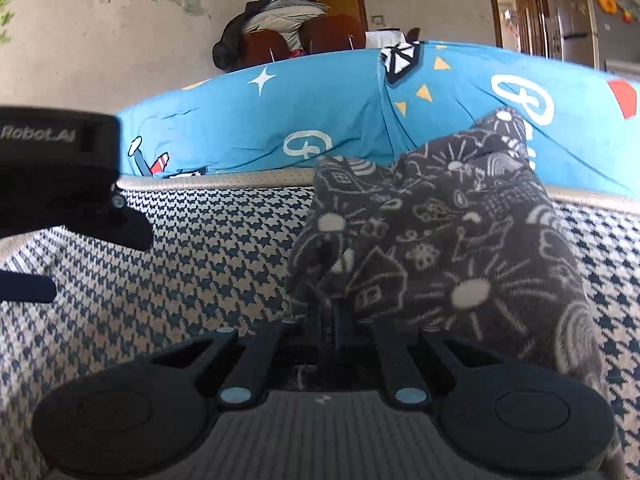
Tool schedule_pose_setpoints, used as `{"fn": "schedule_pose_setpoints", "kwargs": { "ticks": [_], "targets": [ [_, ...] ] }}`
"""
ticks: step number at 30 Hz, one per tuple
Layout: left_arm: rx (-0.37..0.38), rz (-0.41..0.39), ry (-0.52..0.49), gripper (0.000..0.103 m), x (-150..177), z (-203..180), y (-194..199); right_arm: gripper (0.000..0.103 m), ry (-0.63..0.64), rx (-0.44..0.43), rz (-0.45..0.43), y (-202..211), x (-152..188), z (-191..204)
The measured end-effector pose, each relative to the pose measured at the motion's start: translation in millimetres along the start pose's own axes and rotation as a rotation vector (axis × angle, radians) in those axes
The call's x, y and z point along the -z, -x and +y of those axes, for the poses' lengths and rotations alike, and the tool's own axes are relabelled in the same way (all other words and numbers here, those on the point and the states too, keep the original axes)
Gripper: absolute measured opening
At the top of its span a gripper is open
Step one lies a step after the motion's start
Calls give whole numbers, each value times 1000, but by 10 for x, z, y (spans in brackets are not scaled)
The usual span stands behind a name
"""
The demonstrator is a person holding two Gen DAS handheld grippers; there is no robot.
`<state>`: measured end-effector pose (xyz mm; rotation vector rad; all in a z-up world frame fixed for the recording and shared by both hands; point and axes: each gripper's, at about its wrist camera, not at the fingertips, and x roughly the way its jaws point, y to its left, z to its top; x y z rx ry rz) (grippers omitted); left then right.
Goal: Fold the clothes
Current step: 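Drag the jacket out of the corner along the sheet with the right gripper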
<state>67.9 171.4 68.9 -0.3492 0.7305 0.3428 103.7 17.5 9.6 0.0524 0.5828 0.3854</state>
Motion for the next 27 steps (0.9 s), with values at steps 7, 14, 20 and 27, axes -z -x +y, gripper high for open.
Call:
{"fn": "schedule_pose_setpoints", "kwargs": {
  "ticks": [7,14,20,27],
  "targets": [
    [1,-7,-15,103,6,-11,-6,15,21,15,-9,89,29,51],
    [44,10,-49,103,27,-34,-13,31,-15,25,4,622,203,-27],
    [88,12,-123,103,139,-138,24,32,-47,34,14,1080,353,-93],
    [113,-9,-173,103,182,-124,118,39,-63,0,21,1502,477,-20]
  ]
}}
